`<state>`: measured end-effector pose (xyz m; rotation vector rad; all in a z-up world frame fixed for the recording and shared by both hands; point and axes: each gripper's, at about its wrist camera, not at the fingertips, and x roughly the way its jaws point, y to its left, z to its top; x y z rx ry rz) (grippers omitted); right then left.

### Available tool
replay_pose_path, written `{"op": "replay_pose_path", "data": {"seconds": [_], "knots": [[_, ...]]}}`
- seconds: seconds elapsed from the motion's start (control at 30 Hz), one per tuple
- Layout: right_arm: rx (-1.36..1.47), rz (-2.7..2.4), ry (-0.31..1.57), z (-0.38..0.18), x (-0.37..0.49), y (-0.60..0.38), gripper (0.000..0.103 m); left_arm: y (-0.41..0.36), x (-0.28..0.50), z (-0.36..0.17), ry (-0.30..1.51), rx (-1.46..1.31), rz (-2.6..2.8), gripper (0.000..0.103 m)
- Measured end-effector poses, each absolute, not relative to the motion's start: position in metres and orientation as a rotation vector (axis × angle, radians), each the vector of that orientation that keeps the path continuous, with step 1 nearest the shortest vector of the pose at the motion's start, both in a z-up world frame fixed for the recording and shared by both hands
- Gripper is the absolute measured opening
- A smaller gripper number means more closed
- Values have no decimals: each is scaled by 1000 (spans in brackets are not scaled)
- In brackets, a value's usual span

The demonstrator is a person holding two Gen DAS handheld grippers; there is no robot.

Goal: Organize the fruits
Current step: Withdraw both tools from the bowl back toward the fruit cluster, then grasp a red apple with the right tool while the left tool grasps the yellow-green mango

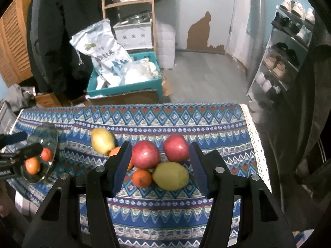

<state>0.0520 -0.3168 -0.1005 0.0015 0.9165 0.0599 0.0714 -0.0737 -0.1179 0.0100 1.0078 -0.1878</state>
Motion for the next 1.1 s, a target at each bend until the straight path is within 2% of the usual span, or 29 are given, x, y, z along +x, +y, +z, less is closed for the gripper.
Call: {"op": "replay_pose_path", "data": {"seconds": [0.77,1.1], "knots": [[-56,127,1153,-157,137,-344,57,-88,156,-151,1172,-57,-188,82],[-70,132,1252,-197,152,-352,57,-96,179,-195,1246,-46,-178,82]]}}
